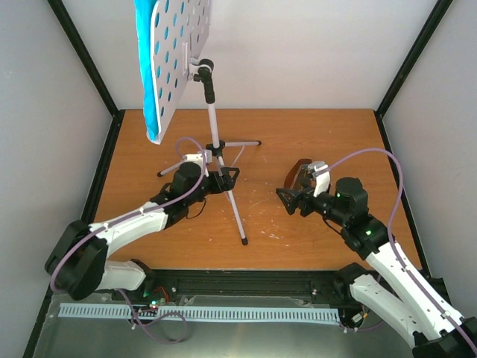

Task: Pack up the instrument practice props

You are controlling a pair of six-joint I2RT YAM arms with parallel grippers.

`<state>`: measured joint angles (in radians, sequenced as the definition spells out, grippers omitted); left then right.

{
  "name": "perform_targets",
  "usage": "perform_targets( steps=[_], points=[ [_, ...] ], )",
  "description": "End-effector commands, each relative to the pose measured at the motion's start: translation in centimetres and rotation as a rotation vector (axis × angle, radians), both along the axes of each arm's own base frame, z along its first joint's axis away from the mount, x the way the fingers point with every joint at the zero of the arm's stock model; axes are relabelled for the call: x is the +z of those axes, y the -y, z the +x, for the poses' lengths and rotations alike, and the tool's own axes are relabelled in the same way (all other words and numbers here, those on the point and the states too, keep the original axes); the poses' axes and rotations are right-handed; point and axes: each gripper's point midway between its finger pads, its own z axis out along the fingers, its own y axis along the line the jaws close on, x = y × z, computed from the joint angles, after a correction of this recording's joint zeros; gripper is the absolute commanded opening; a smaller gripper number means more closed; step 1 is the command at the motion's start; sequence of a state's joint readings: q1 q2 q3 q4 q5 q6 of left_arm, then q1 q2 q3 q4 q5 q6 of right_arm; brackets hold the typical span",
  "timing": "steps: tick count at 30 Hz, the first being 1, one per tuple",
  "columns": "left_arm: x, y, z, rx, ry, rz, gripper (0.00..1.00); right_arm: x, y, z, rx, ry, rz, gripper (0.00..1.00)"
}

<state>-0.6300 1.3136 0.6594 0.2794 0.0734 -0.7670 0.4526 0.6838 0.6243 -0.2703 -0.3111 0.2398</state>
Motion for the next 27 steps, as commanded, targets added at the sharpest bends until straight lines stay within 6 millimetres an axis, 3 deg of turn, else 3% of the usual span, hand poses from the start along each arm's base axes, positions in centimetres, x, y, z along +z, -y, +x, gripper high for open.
perform_targets(
  steps=[1,5,7,10,14,17,21,27],
  points=[
    [3.5,-1.1,-1.7,-0.012,0.049,0.019,1.0,0.5,-3.2,-0.8,0.117,0.043,0.028,1.0],
    [4.2,-3.7,-4.6,-0.03,0.062,0.075,1.0,0.6,-6.6,-0.6,0.15,0.085,-0.03,1.0],
    [4.4,-5.2,-5.0,-0.061,0.047,0.101,1.0,0.4,-8.5,0.0,0.146,0.087,-0.064,1.0],
    [4.3,-8.9,-4.2,-0.098,-0.04,0.102,0.99,0.0,-12.0,0.9,0.172,0.07,-0.05,1.0],
    [6.5,-13.0,-2.2,-0.088,0.014,0.086,0.99,-1.4,-15.8,3.3,0.149,0.027,-0.103,0.98],
    [7.7,-15.5,-0.7,-0.059,0.062,0.026,0.99,-3.3,-16.9,6.0,0.069,-0.011,-0.197,0.93],
    [9.0,-16.5,0.2,-0.045,0.159,0.075,0.99,-4.8,-18.1,8.1,0.036,0.012,-0.259,0.87],
    [8.3,-18.0,0.3,0.024,0.19,0.195,1.0,-5.9,-20.3,9.4,0.055,0.017,-0.301,0.61]
  ],
)
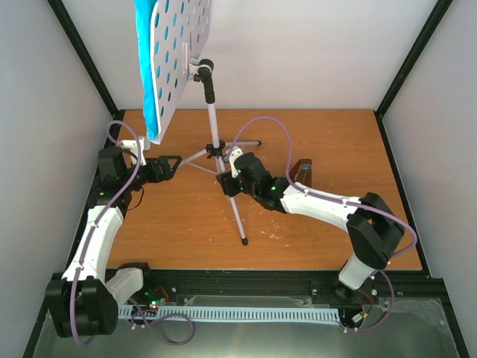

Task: Pack up the instrument practice props

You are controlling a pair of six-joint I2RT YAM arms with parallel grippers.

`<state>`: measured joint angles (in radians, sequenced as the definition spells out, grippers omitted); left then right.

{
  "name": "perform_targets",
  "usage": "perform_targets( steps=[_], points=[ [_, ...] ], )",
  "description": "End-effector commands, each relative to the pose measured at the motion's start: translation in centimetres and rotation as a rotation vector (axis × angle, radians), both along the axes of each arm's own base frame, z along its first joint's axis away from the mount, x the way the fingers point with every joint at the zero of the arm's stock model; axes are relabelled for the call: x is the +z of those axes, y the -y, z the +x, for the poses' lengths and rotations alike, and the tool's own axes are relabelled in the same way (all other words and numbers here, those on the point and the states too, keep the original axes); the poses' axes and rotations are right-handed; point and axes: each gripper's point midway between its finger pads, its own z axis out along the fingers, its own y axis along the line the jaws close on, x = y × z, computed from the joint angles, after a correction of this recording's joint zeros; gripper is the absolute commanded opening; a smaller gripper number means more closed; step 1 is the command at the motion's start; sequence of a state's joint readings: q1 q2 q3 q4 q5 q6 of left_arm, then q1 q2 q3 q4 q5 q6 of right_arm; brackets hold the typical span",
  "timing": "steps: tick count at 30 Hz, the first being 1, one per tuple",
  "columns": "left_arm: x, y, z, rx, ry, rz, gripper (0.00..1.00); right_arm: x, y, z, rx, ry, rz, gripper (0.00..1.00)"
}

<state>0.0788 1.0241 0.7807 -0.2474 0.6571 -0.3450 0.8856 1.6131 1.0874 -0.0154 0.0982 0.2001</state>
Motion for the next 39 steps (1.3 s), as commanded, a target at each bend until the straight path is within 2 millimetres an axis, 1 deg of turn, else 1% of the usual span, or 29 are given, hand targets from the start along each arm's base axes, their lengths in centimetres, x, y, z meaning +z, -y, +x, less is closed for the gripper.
perform_targets(
  steps=[1,2,6,8,10,11,13,16,17,18,20,23,25,28,29,30,33,36,39],
  points=[
    [1.9,-0.7,-0.1,0.003,0.124,0.105,1.0,0.9,-1.6,1.3,-0.018,0.06,-0.015,0.57],
    [1.8,-0.7,-0.2,-0.003,0.13,0.115,0.99,0.9,-1.9,1.4,-0.018,0.071,-0.02,0.53],
    [1.3,-0.6,-0.7,-0.017,0.142,0.141,0.99,0.9,-2.3,1.0,0.008,0.087,-0.008,0.23],
    [1.5,0.0,-1.0,-0.052,0.162,0.142,1.0,1.3,-2.0,0.4,0.025,0.091,0.01,0.13],
    [1.7,0.9,-1.4,-0.102,0.181,0.134,1.0,1.6,-1.6,-0.7,0.074,0.085,0.035,0.04],
    [1.7,1.5,-1.7,-0.136,0.188,0.126,0.99,2.0,-1.4,-1.4,0.106,0.083,0.052,0.03],
    [1.8,3.1,-2.4,-0.228,0.208,0.103,0.99,2.1,-0.7,-2.9,0.185,0.063,0.078,0.03],
    [1.7,5.9,-3.9,-0.383,0.23,0.07,0.99,1.2,0.8,-5.7,0.337,0.0,0.109,0.03],
    [1.8,6.9,-4.6,-0.44,0.234,0.049,0.99,0.7,1.4,-6.2,0.372,-0.019,0.112,0.03],
    [1.8,7.9,-5.3,-0.501,0.234,0.022,1.0,0.4,2.3,-6.5,0.394,-0.031,0.113,0.03],
    [1.7,9.4,-6.2,-0.591,0.228,-0.02,0.99,0.4,3.4,-7.6,0.462,-0.043,0.13,0.03],
    [1.2,11.3,-7.1,-0.681,0.196,-0.04,1.0,1.3,4.6,-9.2,0.558,-0.054,0.206,0.03],
    [0.8,12.4,-7.4,-0.727,0.173,-0.05,0.99,2.0,5.0,-9.9,0.601,-0.043,0.236,0.03],
    [-0.2,13.7,-7.5,-0.767,0.141,-0.034,0.99,2.1,5.3,-10.3,0.622,-0.017,0.228,0.03],
    [-0.8,14.1,-7.3,-0.771,0.124,-0.02,0.99,2.1,5.4,-10.4,0.63,-0.013,0.228,0.03],
    [-1.4,14.5,-7.1,-0.774,0.114,-0.009,0.95,2.0,5.4,-10.5,0.635,-0.011,0.227,0.03],
    [-2.7,15.6,-6.9,-0.808,0.068,-0.002,0.77,1.9,5.5,-10.4,0.638,-0.001,0.232,0.03],
    [-2.8,16.7,-7.5,-0.863,0.066,-0.016,0.64,2.0,5.8,-10.0,0.623,0.006,0.234,0.03],
    [-2.7,17.1,-8.4,-0.903,0.069,-0.045,0.54,1.8,6.3,-9.5,0.597,0.014,0.234,0.03]
  ],
)
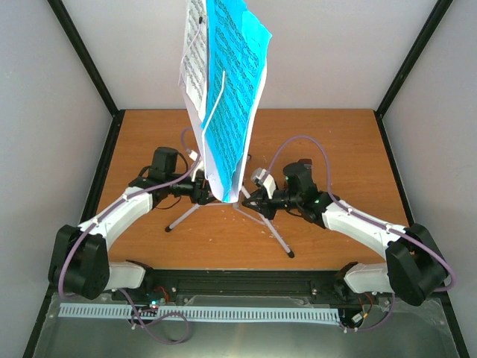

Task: Pack up the instrument practice props

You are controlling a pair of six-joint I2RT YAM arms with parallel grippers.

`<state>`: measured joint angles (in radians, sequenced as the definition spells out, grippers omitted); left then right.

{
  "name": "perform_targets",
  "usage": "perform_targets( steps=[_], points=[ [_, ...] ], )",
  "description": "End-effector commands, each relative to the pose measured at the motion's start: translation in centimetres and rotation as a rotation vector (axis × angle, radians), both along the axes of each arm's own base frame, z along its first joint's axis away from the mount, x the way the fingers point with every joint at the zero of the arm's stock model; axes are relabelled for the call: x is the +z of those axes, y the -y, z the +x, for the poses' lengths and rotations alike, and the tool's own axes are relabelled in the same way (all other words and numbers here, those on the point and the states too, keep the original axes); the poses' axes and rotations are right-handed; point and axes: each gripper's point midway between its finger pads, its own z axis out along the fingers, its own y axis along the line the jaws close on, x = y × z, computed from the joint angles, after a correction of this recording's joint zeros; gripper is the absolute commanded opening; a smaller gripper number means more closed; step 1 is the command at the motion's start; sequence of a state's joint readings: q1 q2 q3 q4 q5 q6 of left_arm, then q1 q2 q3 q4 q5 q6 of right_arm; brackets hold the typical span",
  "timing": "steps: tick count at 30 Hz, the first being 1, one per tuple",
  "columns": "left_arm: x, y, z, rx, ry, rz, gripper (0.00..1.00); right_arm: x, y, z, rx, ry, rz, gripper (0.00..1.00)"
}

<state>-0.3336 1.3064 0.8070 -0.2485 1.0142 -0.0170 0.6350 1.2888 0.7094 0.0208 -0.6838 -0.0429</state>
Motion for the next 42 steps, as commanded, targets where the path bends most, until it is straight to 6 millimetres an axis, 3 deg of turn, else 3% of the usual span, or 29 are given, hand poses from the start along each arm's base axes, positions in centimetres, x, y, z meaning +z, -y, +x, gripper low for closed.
perform_targets(
  steps=[1,3,8,12,18,23,26,31,38,42],
  points=[
    [2.0,1.0,-1.0,-0.087,0.06,-0.057,0.52,2.5,0.1,-0.1,0.04,0.099,0.082,0.03],
    [2.0,1.4,-1.6,-0.109,0.061,-0.066,0.46,2.3,0.3,0.1,0.024,0.101,0.078,0.05],
    [1.7,1.5,-1.7,-0.114,0.06,-0.054,0.19,2.2,1.0,0.8,-0.034,0.126,0.065,0.15],
    [1.4,1.2,-1.1,-0.07,0.087,-0.017,0.02,2.8,1.9,1.2,-0.1,0.166,0.065,0.44],
    [1.2,0.3,-0.2,0.02,0.138,0.057,0.0,3.6,3.7,1.6,-0.204,0.232,0.058,0.78],
    [0.1,-2.1,1.9,0.209,0.155,0.194,0.0,4.8,5.4,2.0,-0.31,0.276,0.062,0.94],
    [-0.5,-4.5,3.3,0.329,0.127,0.243,0.0,5.4,6.5,2.3,-0.374,0.302,0.069,0.99],
    [-0.7,-8.9,5.2,0.53,0.068,0.256,0.0,6.6,8.2,2.7,-0.481,0.34,0.081,1.0],
    [1.8,-10.7,7.7,0.764,0.027,0.192,0.0,6.9,9.8,3.4,-0.591,0.31,0.077,1.0],
    [3.2,-8.8,8.6,0.829,0.005,0.016,0.0,7.0,10.6,3.8,-0.657,0.272,0.078,1.0]
  ],
)
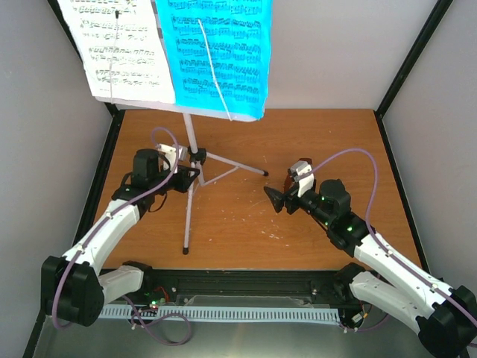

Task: Pack up the instrument practice props

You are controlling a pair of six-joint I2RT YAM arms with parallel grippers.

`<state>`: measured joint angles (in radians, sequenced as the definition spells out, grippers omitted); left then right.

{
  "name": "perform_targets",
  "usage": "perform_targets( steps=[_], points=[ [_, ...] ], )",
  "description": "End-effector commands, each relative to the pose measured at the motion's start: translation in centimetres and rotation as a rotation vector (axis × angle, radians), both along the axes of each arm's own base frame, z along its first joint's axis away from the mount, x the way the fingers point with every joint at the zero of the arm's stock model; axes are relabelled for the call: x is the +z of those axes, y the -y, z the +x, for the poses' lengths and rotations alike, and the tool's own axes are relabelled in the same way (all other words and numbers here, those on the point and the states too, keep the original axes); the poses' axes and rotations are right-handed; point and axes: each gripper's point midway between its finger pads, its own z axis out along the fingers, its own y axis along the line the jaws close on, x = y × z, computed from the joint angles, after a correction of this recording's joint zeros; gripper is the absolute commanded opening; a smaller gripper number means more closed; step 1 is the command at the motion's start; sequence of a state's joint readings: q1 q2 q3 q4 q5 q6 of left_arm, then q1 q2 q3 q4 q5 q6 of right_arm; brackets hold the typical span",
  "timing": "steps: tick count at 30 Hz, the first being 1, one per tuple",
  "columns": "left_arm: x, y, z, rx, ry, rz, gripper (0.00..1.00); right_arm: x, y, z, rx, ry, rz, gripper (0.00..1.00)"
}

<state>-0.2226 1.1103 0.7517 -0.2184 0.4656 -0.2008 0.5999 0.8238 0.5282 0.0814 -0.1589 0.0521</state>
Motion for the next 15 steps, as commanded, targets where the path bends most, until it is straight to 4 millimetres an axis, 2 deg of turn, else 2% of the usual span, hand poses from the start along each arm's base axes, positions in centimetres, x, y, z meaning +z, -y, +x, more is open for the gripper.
perform_targets(
  steps=[1,5,11,12,13,15],
  points=[
    [2.8,1.1,2.0,0.209,-0.01,-0.221,0.0,0.3,1.7,0.6,-0.113,-0.042,0.034,1.0],
    [2.6,5.1,3.0,0.186,-0.049,-0.279,0.0,0.9,3.1,0.8,-0.199,-0.061,0.063,1.0],
    [2.7,9.8,4.5,0.157,-0.057,-0.31,0.0,1.8,5.0,0.3,-0.285,-0.081,0.125,1.0],
    [2.5,10.4,4.7,0.143,-0.066,-0.308,0.03,1.9,5.1,0.2,-0.287,-0.09,0.131,1.0],
    [2.1,10.9,4.8,0.126,-0.076,-0.302,0.1,2.1,5.1,0.0,-0.283,-0.095,0.137,1.0],
    [2.2,11.3,4.7,0.093,-0.07,-0.296,0.31,2.6,5.0,-0.4,-0.272,-0.115,0.141,1.0]
  ],
)
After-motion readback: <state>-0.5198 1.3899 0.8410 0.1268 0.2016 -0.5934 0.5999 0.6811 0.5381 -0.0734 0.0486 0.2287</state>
